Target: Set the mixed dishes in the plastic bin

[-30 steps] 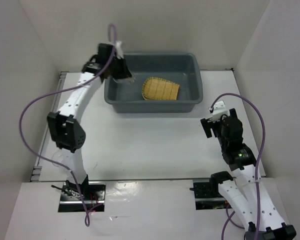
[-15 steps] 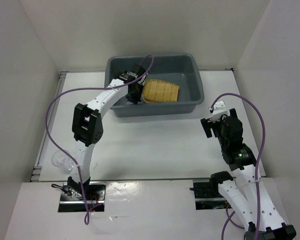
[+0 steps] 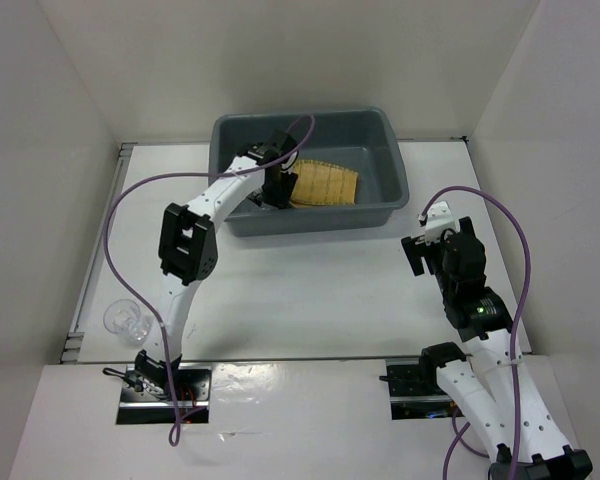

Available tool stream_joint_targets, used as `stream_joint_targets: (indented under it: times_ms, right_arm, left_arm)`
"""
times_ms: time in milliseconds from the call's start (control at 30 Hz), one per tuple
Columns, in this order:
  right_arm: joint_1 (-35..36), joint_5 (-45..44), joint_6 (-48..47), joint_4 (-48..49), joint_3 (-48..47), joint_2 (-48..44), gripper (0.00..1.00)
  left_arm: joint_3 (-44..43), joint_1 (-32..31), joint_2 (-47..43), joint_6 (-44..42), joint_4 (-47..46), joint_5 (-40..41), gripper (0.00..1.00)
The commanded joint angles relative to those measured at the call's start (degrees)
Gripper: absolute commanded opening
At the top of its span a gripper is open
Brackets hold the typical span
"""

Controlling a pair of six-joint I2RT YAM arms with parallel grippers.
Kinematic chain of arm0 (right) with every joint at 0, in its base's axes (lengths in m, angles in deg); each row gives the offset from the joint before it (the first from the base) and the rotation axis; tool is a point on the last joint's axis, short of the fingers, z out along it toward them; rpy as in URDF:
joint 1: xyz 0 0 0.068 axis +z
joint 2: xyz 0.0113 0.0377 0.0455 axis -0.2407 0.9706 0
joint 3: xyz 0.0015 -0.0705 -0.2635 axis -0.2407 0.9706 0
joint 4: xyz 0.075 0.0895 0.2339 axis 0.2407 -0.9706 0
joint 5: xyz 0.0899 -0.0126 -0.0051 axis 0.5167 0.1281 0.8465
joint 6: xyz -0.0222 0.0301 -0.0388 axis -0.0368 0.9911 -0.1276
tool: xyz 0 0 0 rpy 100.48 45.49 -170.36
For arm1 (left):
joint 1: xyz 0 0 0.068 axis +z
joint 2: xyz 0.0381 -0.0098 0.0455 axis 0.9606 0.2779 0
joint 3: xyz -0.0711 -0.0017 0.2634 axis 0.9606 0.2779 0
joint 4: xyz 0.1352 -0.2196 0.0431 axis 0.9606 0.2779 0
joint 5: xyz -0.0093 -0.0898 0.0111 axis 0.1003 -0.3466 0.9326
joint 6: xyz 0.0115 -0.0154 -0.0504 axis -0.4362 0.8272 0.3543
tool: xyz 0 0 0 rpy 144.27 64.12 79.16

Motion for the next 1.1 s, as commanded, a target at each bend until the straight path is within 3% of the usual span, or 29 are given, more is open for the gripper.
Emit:
stream_joint_targets:
  times_ms: [0, 67, 267, 333, 400, 433, 467, 500, 533, 600, 767, 933, 1067]
  right_arm:
    - [0.45, -0.79, -0.13, 2.07, 0.60, -0.01, 0.98]
    - [0.45, -0.79, -0.13, 2.07, 0.60, -0.01, 0.98]
    - [0.45, -0.26, -0.13, 2.07, 0.60, 1.04, 0.98]
    - [0.45, -0.26, -0.13, 2.07, 0.60, 1.05, 0.98]
    - [0.45, -0.26, -0.13, 2.07, 0.60, 1.05, 0.98]
    - [0.45, -0.26, -0.13, 2.07, 0.60, 0.53, 0.98]
    - [0.45, -0.26, -0.13, 2.07, 0.60, 0.52, 0.98]
    - [0.45, -0.26, -0.13, 2.07, 0.60, -0.09, 0.98]
    - [0.45, -0.96, -0.13, 2.07, 0.60, -0.79, 0.98]
    - [0.45, -0.97, 0.39, 2.07, 1.13, -1.58, 0.98]
    - [0.45, -0.97, 0.40, 2.69, 1.13, -1.42, 0.98]
    - [0.45, 0.70, -0.13, 2.16, 1.13, -0.36, 0.98]
    - [0.45, 1.23, -0.13, 2.16, 1.13, -0.36, 0.98]
  left_arm:
    - [-5.73, -0.55, -2.74, -0.02, 3.62, 5.57, 0.82]
    - [-7.75, -0.55, -4.86, 1.65, 3.62, 9.79, 1.00]
    - [-18.57, -2.83, -17.25, 10.08, 1.78, 29.21, 1.00]
    - [-17.79, -2.83, -20.93, 21.83, 3.78, 38.44, 1.00]
    - [-10.00, 0.14, -28.74, 33.34, 6.34, 39.35, 1.00]
    - [-4.22, 1.72, -32.34, 38.61, 4.00, 35.95, 1.00]
    - [2.62, 3.04, -40.73, 40.32, 1.02, 34.61, 1.00]
    - [15.92, 5.23, -44.82, 42.25, -1.71, 33.82, 1.00]
    - [20.92, 6.64, -48.25, 49.49, -1.22, 32.94, 1.00]
    - [30.94, 10.68, -55.30, 52.28, 2.80, 30.92, 1.00]
    - [43.63, 11.76, -64.62, 63.70, 15.57, 34.07, 1.00]
    - [57.07, 17.02, -70.61, 70.04, 16.11, 28.81, 1.00]
    - [60.95, 21.06, -70.08, 70.57, 15.58, 25.12, 1.00]
